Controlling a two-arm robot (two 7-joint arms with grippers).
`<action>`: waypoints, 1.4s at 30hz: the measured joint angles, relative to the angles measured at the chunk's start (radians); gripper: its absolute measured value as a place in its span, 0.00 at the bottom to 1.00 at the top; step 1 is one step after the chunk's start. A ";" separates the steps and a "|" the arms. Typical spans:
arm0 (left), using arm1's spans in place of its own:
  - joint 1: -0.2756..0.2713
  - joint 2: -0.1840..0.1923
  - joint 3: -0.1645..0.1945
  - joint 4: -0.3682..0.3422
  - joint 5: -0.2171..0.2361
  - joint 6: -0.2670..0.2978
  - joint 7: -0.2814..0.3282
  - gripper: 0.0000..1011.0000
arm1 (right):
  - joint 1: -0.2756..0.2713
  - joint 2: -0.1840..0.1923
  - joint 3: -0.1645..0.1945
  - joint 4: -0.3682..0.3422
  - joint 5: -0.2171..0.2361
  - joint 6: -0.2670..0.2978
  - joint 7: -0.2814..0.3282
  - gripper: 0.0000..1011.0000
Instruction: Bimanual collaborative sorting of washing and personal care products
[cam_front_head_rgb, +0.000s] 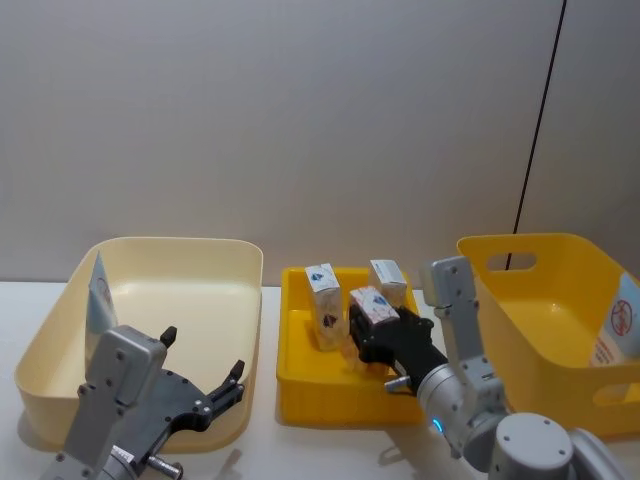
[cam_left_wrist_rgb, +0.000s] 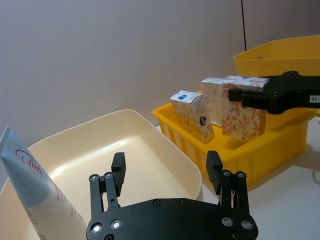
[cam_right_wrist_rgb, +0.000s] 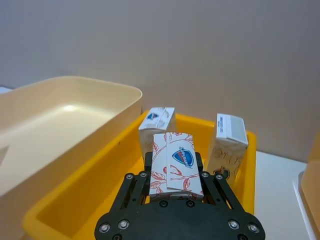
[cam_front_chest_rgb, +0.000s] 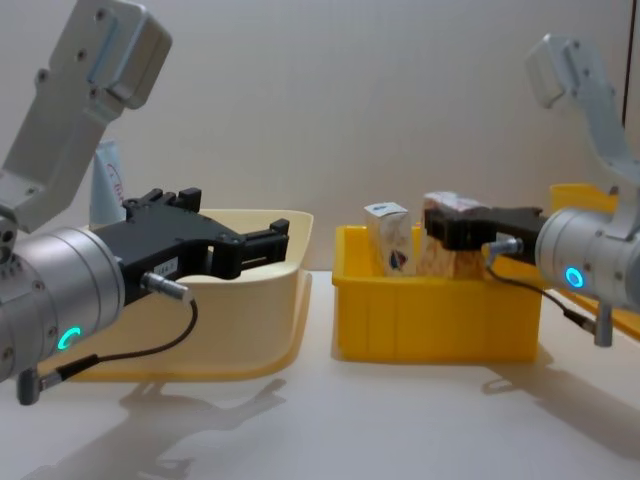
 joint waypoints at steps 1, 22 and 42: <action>0.000 0.000 0.000 0.000 0.000 0.000 0.000 0.99 | -0.001 0.000 0.003 -0.004 0.001 -0.006 0.002 0.40; 0.000 0.000 0.000 0.000 0.000 0.000 0.000 0.99 | -0.060 0.042 0.111 -0.171 0.019 -0.175 -0.001 0.39; 0.000 0.000 0.000 0.000 0.000 0.000 0.000 0.99 | -0.244 0.108 0.270 -0.429 -0.007 -0.154 -0.104 0.40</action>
